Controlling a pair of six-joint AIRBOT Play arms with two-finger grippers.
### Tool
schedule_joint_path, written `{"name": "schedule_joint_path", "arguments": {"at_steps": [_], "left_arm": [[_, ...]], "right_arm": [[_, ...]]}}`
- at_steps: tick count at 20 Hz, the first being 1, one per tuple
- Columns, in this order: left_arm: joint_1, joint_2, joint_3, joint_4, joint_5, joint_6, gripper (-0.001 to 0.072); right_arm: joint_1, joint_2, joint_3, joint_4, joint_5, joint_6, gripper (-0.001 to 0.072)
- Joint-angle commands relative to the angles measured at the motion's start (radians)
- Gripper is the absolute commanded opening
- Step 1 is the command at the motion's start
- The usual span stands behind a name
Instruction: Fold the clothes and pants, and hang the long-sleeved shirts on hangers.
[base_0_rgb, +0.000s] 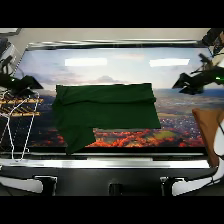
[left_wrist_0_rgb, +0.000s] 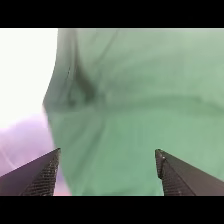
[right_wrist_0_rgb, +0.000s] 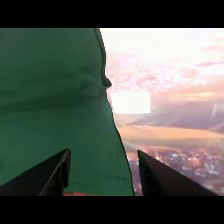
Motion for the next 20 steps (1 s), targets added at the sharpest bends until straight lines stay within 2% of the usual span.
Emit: {"name": "schedule_joint_path", "arguments": {"at_steps": [1,4,8,11,20], "left_arm": [[0.058,0.276,-0.44,-0.008,0.054,-0.012,0.0678],[0.058,0.481,-0.878,-0.078,0.162,-0.04,0.0678],[0.057,0.593,-1.209,-0.215,0.27,0.013,0.0677],[0.057,0.589,-1.293,-0.301,0.31,0.105,0.0677],[0.039,0.584,-1.312,-0.389,0.473,0.155,0.067]], "right_arm": [[-0.098,0.087,-0.105,0.118,0.02,-0.071,0.048],[-0.099,0.094,-0.165,0.15,0.024,-0.07,0.048],[-0.076,0.094,-0.168,0.188,0.05,-0.051,0.048],[-0.069,0.094,-0.168,0.227,0.069,-0.038,0.0479],[-0.069,0.108,-0.168,0.275,0.1,-0.017,0.0479]]}}
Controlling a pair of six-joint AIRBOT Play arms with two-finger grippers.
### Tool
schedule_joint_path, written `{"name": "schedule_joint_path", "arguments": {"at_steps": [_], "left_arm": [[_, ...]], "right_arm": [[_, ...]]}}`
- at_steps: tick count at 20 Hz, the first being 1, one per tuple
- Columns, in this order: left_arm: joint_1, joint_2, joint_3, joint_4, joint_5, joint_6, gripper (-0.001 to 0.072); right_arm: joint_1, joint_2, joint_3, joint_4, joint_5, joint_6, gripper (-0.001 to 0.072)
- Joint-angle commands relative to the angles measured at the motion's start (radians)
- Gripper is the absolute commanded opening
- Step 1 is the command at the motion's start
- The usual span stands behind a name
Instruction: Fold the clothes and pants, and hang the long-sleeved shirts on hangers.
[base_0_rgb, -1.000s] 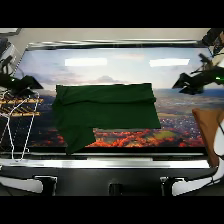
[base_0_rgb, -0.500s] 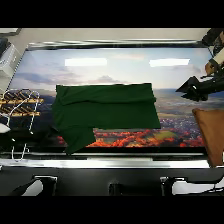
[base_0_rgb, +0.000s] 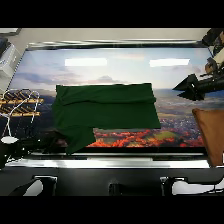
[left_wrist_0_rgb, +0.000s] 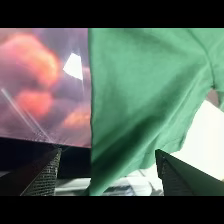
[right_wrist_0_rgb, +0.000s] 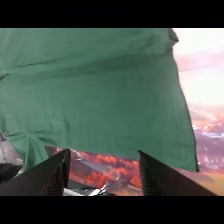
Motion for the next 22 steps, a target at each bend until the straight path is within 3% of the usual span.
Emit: {"name": "schedule_joint_path", "arguments": {"at_steps": [1,3,5,6,8,10,11,12,13,15,17,19,22], "left_arm": [[-0.03,0.002,-0.01,-0.04,0.087,0.023,0.067],[-0.084,0.001,-0.01,-0.051,0.141,0.021,0.0668],[-0.145,-0.002,-0.009,-0.062,0.2,-0.006,0.0591],[-0.167,-0.013,-0.009,-0.067,0.207,-0.008,0.0587],[-0.2,-0.04,-0.01,-0.067,0.203,-0.017,0.0307],[-0.215,-0.053,-0.01,-0.066,0.203,-0.016,0.0142],[-0.215,-0.053,-0.01,-0.066,0.203,-0.016,0.0018],[-0.214,-0.053,-0.01,-0.066,0.203,-0.016,0.0018],[-0.211,-0.053,-0.01,-0.066,0.203,-0.016,0.0018],[-0.211,-0.053,-0.01,-0.066,0.204,-0.016,0.0018],[-0.211,-0.053,-0.01,-0.066,0.207,-0.016,0.0018],[-0.211,-0.053,-0.01,-0.066,0.207,-0.016,0.0019],[-0.211,-0.054,-0.01,-0.066,0.208,-0.016,0.0018]], "right_arm": [[0.001,0.003,0.0,0.013,0.026,0.006,0.0479],[0.001,0.003,0.0,0.013,0.034,0.005,0.0479],[0.001,0.003,0.0,0.013,0.034,-0.002,0.0479],[0.001,0.003,0.0,0.012,0.034,-0.003,0.0479],[0.001,0.003,0.0,0.011,0.033,-0.016,0.0479],[0.001,0.002,0.0,-0.001,0.035,-0.029,0.0477],[-0.001,0.002,0.0,-0.007,0.045,-0.036,0.0467],[-0.002,0.002,-0.001,-0.013,0.043,-0.045,0.0383],[-0.012,0.0,-0.002,-0.039,0.027,-0.055,0.0349],[-0.038,-0.025,-0.005,-0.145,0.023,-0.042,0.0349],[-0.044,-0.065,-0.047,-0.169,0.043,-0.025,0.0383],[-0.026,-0.1,-0.127,-0.176,0.055,-0.029,0.0504],[-0.005,-0.119,-0.273,-0.178,-0.04,-0.047,0.0497]]}}
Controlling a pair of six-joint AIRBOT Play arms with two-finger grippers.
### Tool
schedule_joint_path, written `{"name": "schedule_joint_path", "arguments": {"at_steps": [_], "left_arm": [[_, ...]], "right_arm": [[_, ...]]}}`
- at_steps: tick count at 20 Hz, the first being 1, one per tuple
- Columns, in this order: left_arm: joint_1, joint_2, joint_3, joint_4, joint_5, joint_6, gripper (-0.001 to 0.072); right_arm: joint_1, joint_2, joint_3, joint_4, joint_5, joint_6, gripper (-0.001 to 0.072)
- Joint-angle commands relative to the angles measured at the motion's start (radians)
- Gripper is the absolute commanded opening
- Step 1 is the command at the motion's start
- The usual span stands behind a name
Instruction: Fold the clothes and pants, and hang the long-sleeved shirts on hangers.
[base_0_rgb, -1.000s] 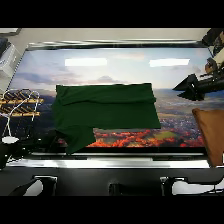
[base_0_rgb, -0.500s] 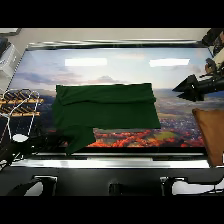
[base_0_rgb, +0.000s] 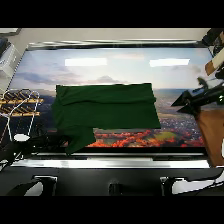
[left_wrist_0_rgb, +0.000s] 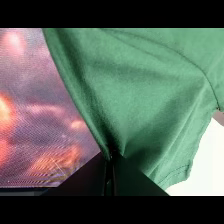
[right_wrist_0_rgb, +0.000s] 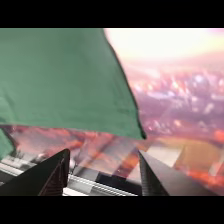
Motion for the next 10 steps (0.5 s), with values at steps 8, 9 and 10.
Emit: {"name": "schedule_joint_path", "arguments": {"at_steps": [8,9,10], "left_arm": [[-0.001,-0.001,0.0,0.0,0.004,-0.004,0.0019],[-0.001,-0.001,0.0,0.001,0.003,-0.005,0.0019],[-0.001,-0.001,0.0,0.001,0.004,-0.008,0.0019]], "right_arm": [[0.076,-0.024,-0.327,-0.011,-0.184,-0.083,0.0481],[0.076,-0.024,-0.34,0.001,-0.194,-0.085,0.0481],[0.076,-0.024,-0.35,0.013,-0.201,-0.085,0.048]]}}
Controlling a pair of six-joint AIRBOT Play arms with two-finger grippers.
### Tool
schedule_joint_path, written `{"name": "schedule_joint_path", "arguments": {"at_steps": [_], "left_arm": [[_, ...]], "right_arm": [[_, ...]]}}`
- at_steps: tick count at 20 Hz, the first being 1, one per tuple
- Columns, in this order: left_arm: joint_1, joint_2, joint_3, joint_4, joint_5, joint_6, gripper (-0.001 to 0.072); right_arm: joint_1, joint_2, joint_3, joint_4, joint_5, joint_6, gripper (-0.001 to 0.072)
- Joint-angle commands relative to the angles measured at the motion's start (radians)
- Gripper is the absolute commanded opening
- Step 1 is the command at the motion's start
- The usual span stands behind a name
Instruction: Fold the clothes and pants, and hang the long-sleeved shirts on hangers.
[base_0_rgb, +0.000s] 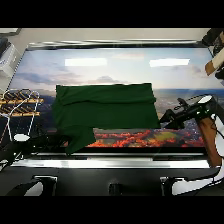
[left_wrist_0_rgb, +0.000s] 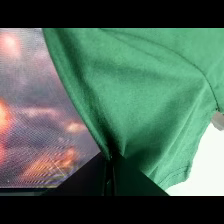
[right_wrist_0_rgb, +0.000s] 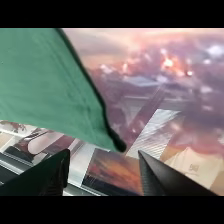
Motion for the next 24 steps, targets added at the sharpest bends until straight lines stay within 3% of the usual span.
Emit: {"name": "schedule_joint_path", "arguments": {"at_steps": [1,3,4,5,7,9,12,15,20,24], "left_arm": [[0.0,-0.001,0.0,0.001,0.001,-0.004,0.0019],[0.0,-0.001,0.0,0.001,0.001,-0.005,0.0019],[0.0,-0.001,0.0,0.001,0.001,-0.005,0.0019],[0.0,-0.001,0.0,0.001,0.001,-0.005,0.0018],[0.0,0.0,0.0,0.0,0.0,-0.005,0.0018],[0.0,0.0,0.001,0.001,0.0,-0.015,0.0018],[0.0,0.01,0.026,0.001,-0.037,-0.014,0.0018],[0.001,0.057,0.098,0.027,-0.165,-0.044,0.0017],[0.001,0.309,0.241,0.393,-0.389,-0.402,0.0015],[-0.001,0.467,0.285,0.381,-0.437,-0.446,0.0016]], "right_arm": [[0.008,-0.001,-0.058,0.038,-0.047,-0.011,0.048],[0.008,0.0,-0.068,0.074,-0.061,-0.012,0.0478],[0.008,0.0,-0.068,0.087,-0.068,-0.013,0.0433],[0.008,0.0,-0.068,0.094,-0.077,-0.015,0.0318],[0.008,0.0,-0.068,0.1,-0.092,-0.015,0.0267],[0.008,0.002,-0.068,0.1,-0.092,-0.021,0.0028],[0.008,0.043,-0.068,0.11,-0.056,-0.057,0.0029],[0.008,0.13,-0.068,0.108,0.025,-0.06,0.0028],[0.008,0.361,-0.068,0.048,0.16,0.064,0.0028],[0.008,0.52,-0.068,0.036,0.176,0.121,0.0027]]}}
